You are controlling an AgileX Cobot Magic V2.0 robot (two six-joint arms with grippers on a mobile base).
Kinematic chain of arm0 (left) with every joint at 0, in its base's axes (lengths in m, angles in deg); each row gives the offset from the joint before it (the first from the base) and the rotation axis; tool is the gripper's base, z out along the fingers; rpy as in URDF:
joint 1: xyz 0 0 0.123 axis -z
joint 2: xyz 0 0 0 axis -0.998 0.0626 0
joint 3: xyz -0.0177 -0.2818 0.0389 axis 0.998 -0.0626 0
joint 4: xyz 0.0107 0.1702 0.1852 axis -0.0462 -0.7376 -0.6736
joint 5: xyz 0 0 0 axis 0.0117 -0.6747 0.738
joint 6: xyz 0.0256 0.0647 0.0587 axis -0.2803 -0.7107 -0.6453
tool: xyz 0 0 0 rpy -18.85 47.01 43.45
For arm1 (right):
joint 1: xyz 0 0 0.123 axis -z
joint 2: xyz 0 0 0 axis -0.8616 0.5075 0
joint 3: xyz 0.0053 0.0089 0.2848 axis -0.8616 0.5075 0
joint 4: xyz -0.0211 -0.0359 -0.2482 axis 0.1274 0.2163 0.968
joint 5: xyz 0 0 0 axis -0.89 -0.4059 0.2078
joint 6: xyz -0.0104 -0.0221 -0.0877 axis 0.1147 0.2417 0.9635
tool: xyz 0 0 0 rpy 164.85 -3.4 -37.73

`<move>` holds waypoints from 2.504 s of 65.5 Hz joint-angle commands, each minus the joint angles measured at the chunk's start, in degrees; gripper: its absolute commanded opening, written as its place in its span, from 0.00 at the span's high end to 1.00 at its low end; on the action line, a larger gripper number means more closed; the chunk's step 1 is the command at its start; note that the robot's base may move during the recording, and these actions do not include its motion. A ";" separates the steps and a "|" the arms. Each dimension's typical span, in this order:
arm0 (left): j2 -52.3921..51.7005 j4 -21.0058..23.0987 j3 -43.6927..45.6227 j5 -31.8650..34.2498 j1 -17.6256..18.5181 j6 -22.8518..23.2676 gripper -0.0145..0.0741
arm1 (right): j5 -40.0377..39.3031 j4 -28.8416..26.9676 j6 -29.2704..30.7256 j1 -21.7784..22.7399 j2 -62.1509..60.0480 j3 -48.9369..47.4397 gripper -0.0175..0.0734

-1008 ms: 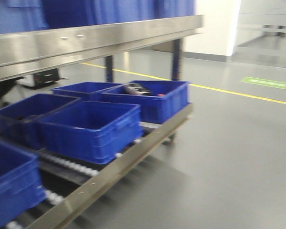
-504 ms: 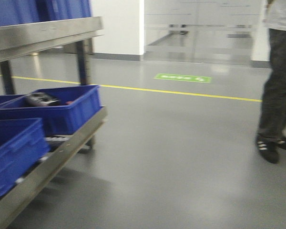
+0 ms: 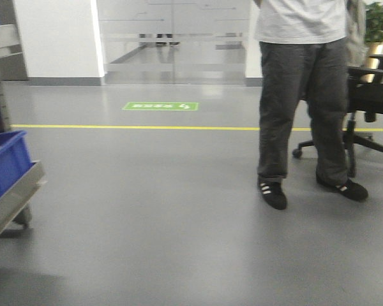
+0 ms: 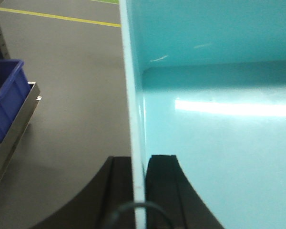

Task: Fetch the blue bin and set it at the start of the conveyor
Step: 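Drive the base across the floor to the red-framed conveyor, holding the bin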

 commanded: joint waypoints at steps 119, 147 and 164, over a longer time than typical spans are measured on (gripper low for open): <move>0.00 -0.67 0.27 3.89 0.28 -0.27 0.96 | -8.54 -0.03 0.66 -0.57 -0.85 -0.23 0.99; 0.00 -0.62 0.27 4.01 0.28 -0.27 0.96 | -8.54 -0.03 0.66 -0.57 -0.85 -0.23 0.99; 0.00 -0.62 0.27 4.01 0.28 -0.27 0.96 | -8.54 -0.03 0.66 -0.57 -0.85 -0.23 0.99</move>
